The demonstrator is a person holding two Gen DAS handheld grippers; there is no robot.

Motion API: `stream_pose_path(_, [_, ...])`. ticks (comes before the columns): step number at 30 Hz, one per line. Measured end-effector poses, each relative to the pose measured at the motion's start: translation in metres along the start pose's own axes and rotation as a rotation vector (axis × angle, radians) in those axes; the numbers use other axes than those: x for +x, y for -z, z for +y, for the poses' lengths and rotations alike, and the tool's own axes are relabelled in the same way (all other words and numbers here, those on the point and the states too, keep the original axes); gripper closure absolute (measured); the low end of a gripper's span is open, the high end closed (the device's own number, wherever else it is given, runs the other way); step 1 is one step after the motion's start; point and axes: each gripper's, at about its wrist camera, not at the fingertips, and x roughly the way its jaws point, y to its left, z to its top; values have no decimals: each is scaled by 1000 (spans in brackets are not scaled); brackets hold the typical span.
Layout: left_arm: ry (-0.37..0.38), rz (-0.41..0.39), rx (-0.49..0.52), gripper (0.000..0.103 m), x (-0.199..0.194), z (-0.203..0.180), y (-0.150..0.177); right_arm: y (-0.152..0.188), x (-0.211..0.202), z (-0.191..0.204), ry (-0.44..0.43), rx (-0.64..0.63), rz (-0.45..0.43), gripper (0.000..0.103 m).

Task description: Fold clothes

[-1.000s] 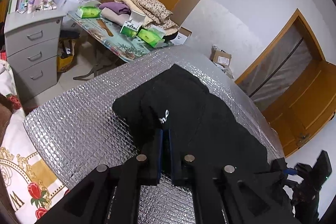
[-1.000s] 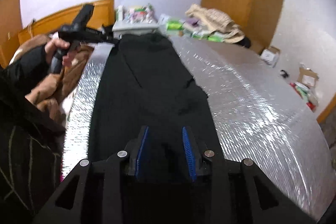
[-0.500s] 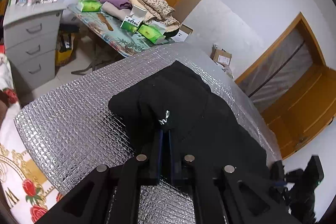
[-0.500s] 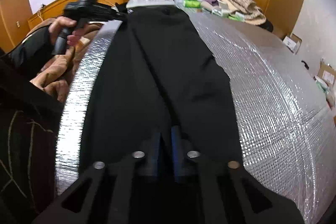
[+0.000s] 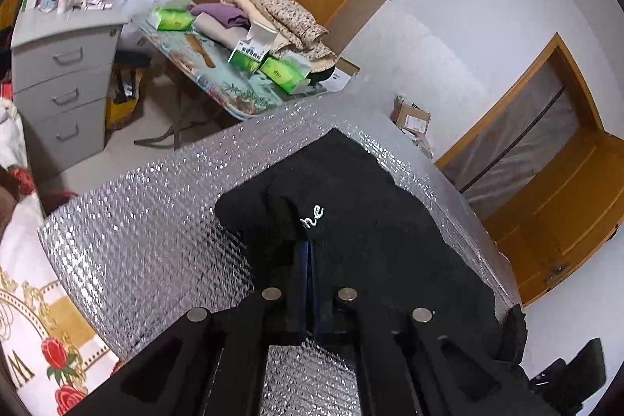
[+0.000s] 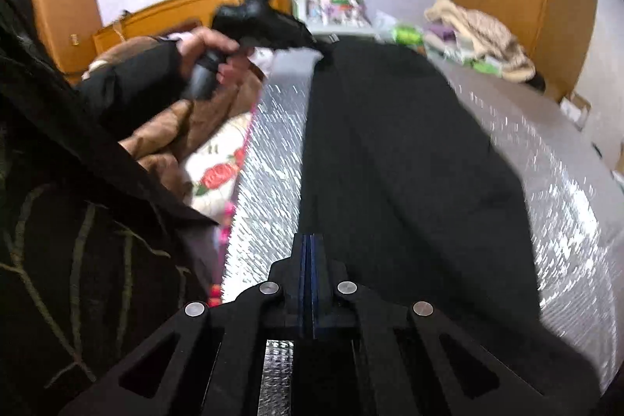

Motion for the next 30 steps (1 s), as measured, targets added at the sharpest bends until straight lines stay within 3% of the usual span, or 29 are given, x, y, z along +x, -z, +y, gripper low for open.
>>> stream_pose_path(3, [0, -11, 37, 102, -5, -8, -1, -4, -13, -14, 91, 48, -60, 95])
stream_pose_path(5, [5, -15, 38, 102, -6, -9, -2, -8, -22, -25, 150, 51, -98, 69])
stream_pose_path(7, [8, -18, 39, 102, -7, -10, -3, -11, -24, -32, 187, 45, -110, 66])
stream_pose_path(16, [7, -8, 38, 102, -6, -8, 0, -4, 18, -43, 167, -10, 60, 66])
stream_pose_path(18, [9, -9, 40, 102, -6, -10, -1, -4, 21, -46, 191, 9, 84, 78])
stream_pose_path(19, [13, -10, 42, 102, -6, -11, -3, -4, 21, -49, 207, 21, 92, 100])
stream_pose_path(25, [42, -66, 92, 102, -21, -30, -16, -26, -30, -36, 241, 31, -61, 99])
stream_pose_path(28, [15, -69, 106, 102, -24, -22, -15, -35, -52, -7, 194, -17, -137, 99])
stream_pose_path(30, [-6, -46, 73, 102, -19, -6, -12, -34, -47, 8, 147, -29, -137, 99])
